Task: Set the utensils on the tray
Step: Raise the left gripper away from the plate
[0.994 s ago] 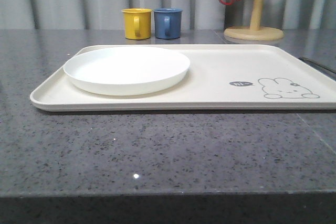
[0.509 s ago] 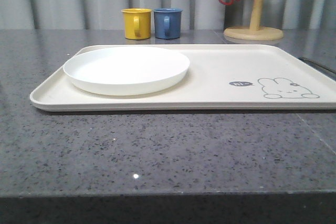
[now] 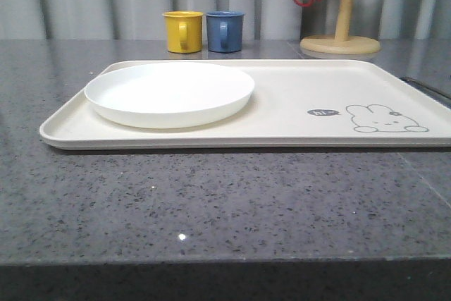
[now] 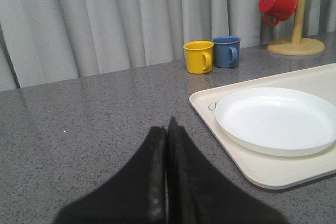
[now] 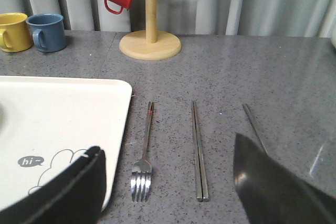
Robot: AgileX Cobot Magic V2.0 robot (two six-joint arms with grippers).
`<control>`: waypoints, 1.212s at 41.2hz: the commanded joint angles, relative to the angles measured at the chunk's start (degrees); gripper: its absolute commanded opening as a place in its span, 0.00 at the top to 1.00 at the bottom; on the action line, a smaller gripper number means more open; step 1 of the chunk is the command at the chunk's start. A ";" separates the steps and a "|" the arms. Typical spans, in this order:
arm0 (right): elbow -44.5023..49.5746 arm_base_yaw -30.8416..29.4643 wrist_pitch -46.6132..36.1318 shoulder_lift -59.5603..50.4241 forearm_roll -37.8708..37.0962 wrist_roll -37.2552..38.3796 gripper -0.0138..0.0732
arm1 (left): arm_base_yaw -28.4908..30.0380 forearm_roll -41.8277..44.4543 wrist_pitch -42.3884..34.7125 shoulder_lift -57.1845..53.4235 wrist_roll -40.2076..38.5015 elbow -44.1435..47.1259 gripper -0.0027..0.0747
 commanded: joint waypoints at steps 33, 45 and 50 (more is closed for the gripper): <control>-32.10 1.51 20.10 51.40 -0.11 0.00 0.50 | -0.01 -0.47 -4.96 0.65 -0.57 -1.43 0.99; -39.96 3.81 20.91 64.69 0.00 0.00 0.50 | -0.01 -0.47 -4.96 0.65 -0.57 -1.43 0.99; -41.25 3.90 20.65 68.11 -0.05 0.00 0.50 | -0.01 -0.47 -4.96 0.65 -0.57 -1.43 0.99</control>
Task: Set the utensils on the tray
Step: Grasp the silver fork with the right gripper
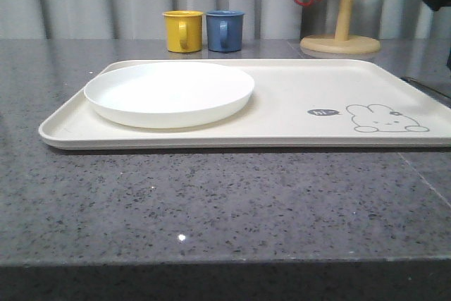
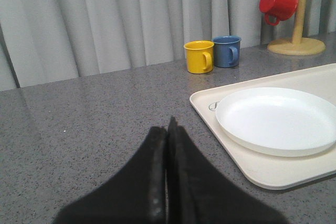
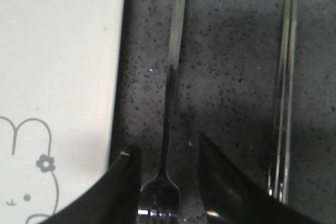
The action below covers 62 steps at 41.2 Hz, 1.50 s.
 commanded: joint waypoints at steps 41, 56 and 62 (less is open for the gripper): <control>-8.94 -0.01 2.71 2.20 -0.52 0.31 0.95 | -0.01 -0.26 -4.96 0.65 -0.57 -1.43 0.99; -17.87 6.93 10.66 1.37 -3.12 8.36 0.96 | -0.01 -0.26 -4.96 0.65 -0.57 -1.43 0.99; -19.53 14.64 10.96 4.02 -5.88 13.52 0.96 | -0.01 -0.26 -4.96 0.65 -0.57 -1.43 0.99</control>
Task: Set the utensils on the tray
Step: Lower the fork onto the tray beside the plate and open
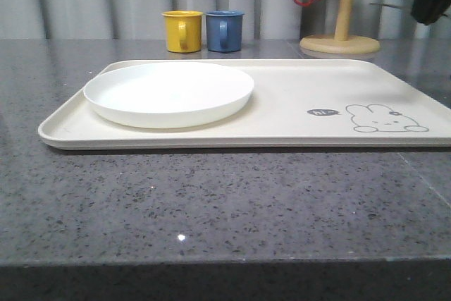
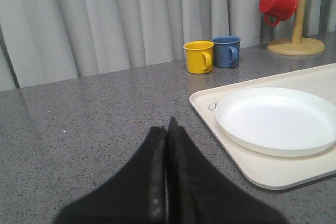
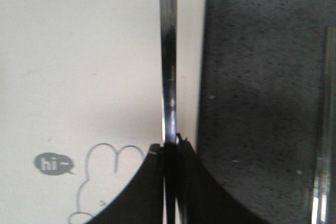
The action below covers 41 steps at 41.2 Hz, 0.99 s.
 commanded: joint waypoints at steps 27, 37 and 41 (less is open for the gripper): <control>-7.98 14.53 -2.93 13.36 -2.32 23.07 0.93 | -0.01 -0.26 -4.96 0.65 -0.57 -1.43 0.99; -7.98 14.53 -2.88 13.49 -1.06 23.07 0.76 | -0.01 -0.26 -4.96 0.65 -0.57 -1.43 0.99; -7.98 14.53 -3.28 13.49 0.10 23.07 0.67 | -0.01 -0.26 -4.96 0.65 -0.57 -1.43 0.99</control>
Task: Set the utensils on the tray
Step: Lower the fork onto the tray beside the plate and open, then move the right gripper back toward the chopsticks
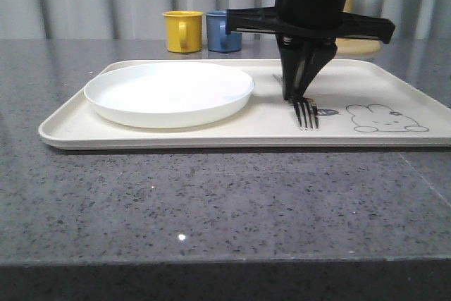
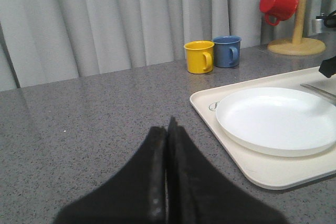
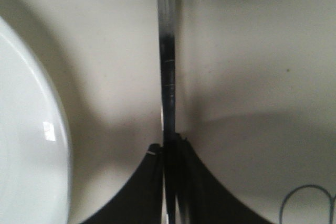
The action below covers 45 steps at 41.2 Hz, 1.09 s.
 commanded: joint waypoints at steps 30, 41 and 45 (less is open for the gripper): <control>-1.20 -13.47 5.90 -15.92 -2.14 -13.38 0.48 | -0.01 -0.26 -4.96 0.65 -0.57 -1.43 0.99; 7.67 -26.24 4.14 -19.55 -2.14 -21.63 0.48 | -0.01 -0.26 -4.96 0.65 -0.57 -1.43 0.99; 9.89 -29.88 3.83 -19.49 -2.14 -24.27 0.48 | -0.01 -0.26 -4.96 0.65 -0.57 -1.43 0.99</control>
